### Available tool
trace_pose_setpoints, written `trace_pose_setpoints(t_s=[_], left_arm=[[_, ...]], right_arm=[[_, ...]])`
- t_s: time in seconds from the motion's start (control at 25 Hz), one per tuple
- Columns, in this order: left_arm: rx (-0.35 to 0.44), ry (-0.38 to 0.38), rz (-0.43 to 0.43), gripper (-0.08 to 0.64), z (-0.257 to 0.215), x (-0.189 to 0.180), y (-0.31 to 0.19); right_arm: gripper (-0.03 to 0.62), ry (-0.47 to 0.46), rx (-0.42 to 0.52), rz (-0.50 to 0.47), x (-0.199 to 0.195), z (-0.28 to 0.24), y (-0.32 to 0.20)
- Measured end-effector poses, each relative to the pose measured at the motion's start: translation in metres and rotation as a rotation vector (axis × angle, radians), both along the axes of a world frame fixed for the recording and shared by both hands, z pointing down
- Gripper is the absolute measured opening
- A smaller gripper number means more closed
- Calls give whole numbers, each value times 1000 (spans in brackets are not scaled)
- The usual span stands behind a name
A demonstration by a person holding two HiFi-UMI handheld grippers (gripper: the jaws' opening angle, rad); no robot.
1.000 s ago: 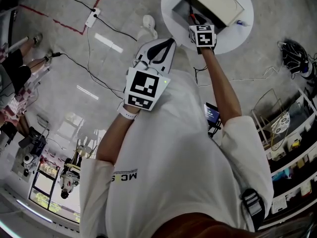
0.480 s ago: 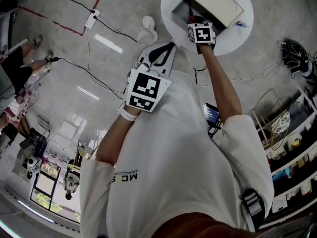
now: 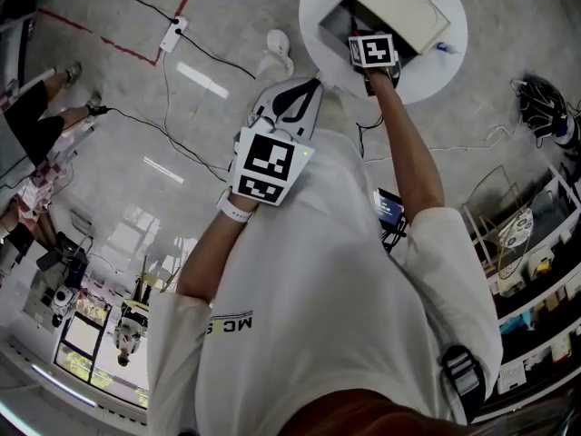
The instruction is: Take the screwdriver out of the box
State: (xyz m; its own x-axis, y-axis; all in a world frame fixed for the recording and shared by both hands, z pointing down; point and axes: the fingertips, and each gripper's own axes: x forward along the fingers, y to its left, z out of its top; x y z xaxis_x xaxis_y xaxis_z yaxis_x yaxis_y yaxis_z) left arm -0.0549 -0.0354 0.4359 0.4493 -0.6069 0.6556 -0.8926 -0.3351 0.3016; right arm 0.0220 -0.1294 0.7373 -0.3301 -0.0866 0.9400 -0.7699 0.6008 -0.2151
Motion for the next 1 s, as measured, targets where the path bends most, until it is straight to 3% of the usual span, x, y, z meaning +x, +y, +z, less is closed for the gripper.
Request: trace_pose_setpoints(t_s=[0.68,1.0], left_arm=[[33,17,22,12,-5,11,8],[68,15,49,12,-17,18,9]], right_arm=[[147,7,116,-131,6,-31,16],[147,-49,162,-85,8,-58,21]])
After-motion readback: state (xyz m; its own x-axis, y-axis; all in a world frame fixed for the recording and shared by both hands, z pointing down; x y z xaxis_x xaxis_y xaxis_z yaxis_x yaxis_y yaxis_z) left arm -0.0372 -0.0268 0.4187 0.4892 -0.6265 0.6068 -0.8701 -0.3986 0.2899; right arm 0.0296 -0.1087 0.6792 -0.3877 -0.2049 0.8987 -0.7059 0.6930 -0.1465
